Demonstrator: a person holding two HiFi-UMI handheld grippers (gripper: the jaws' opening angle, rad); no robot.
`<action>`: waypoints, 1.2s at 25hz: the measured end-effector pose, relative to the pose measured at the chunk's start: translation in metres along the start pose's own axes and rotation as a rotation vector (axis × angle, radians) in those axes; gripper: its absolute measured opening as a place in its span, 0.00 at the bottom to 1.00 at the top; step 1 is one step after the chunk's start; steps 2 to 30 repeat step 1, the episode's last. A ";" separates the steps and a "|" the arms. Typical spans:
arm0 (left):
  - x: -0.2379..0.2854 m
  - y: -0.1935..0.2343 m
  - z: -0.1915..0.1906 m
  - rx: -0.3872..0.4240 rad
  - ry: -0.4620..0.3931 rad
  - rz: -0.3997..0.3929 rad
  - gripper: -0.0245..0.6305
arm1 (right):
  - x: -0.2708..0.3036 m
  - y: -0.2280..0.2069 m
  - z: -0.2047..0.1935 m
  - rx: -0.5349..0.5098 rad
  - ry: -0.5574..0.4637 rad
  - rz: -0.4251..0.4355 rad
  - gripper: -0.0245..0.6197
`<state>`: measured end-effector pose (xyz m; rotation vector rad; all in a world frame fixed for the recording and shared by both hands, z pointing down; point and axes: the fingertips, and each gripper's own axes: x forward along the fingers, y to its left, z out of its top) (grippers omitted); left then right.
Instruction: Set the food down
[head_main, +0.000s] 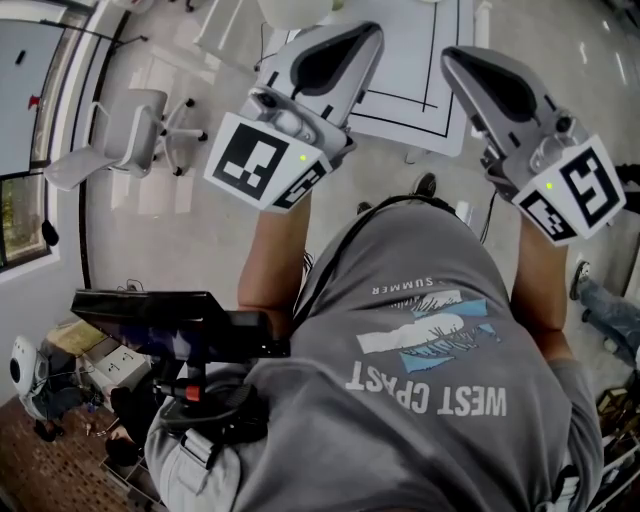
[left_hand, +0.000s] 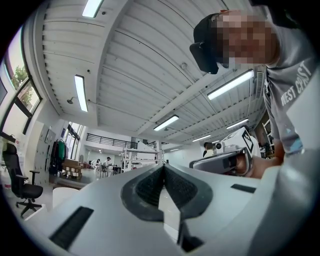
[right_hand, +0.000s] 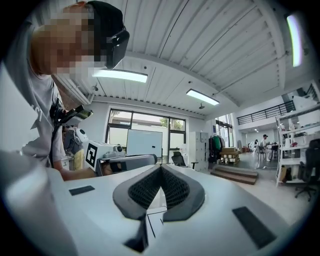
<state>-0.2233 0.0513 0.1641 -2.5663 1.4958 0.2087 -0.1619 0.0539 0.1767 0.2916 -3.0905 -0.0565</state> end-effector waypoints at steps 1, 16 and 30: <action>-0.005 -0.001 0.002 -0.003 0.000 -0.001 0.05 | 0.001 0.006 0.001 0.001 0.004 0.000 0.05; -0.005 -0.001 0.002 -0.003 0.000 -0.001 0.05 | 0.001 0.006 0.001 0.001 0.004 0.000 0.05; -0.005 -0.001 0.002 -0.003 0.000 -0.001 0.05 | 0.001 0.006 0.001 0.001 0.004 0.000 0.05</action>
